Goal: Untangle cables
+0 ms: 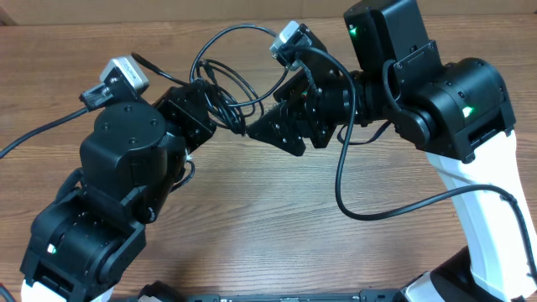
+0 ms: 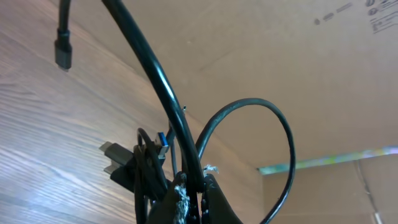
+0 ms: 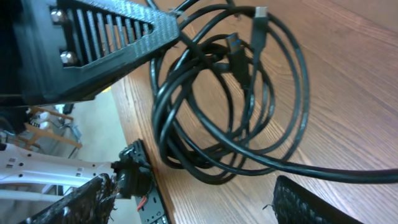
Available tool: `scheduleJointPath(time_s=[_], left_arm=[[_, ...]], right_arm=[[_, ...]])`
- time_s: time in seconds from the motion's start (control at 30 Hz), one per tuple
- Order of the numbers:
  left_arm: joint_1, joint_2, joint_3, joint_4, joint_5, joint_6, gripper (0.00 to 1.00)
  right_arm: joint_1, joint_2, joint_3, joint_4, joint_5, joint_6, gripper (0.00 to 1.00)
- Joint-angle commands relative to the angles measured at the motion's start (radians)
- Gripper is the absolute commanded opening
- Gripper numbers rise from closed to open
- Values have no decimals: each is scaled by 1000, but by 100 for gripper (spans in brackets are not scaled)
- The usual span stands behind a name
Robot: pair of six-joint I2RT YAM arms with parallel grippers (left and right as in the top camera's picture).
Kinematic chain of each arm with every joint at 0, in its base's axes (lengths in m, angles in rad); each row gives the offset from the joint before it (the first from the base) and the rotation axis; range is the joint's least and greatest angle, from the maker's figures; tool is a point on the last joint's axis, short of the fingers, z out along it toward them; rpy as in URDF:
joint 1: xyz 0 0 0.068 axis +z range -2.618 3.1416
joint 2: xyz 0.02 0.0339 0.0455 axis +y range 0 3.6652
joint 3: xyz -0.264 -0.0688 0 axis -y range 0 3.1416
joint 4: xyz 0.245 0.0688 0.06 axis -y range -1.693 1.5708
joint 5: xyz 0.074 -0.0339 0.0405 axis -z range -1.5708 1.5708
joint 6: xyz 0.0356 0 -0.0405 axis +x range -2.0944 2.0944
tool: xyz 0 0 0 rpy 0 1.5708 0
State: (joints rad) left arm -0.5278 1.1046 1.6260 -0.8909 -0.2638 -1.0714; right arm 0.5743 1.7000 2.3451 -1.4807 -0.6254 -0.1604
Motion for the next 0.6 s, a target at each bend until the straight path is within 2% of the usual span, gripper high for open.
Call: scheduleJointPath(time_s=[0.0, 0.2, 0.27, 0.47, 0.53, 0.57], left_arm=[[6, 21, 33, 32, 47, -34, 4], [6, 38, 35, 71, 83, -56, 4], [6, 39, 42, 72, 87, -53, 4], [6, 39, 85, 70, 84, -51, 4], [6, 39, 109, 69, 82, -51, 4], [6, 39, 118, 66, 82, -48, 4]], right_arm=[[24, -9, 16, 6, -24, -26, 74], [48, -3, -19, 51, -24, -29, 70], [47, -3, -39, 77, -24, -28, 56], [47, -3, -101, 126, -20, -28, 57], [47, -3, -130, 150, -21, -28, 49], [47, -3, -142, 165, -21, -27, 38]])
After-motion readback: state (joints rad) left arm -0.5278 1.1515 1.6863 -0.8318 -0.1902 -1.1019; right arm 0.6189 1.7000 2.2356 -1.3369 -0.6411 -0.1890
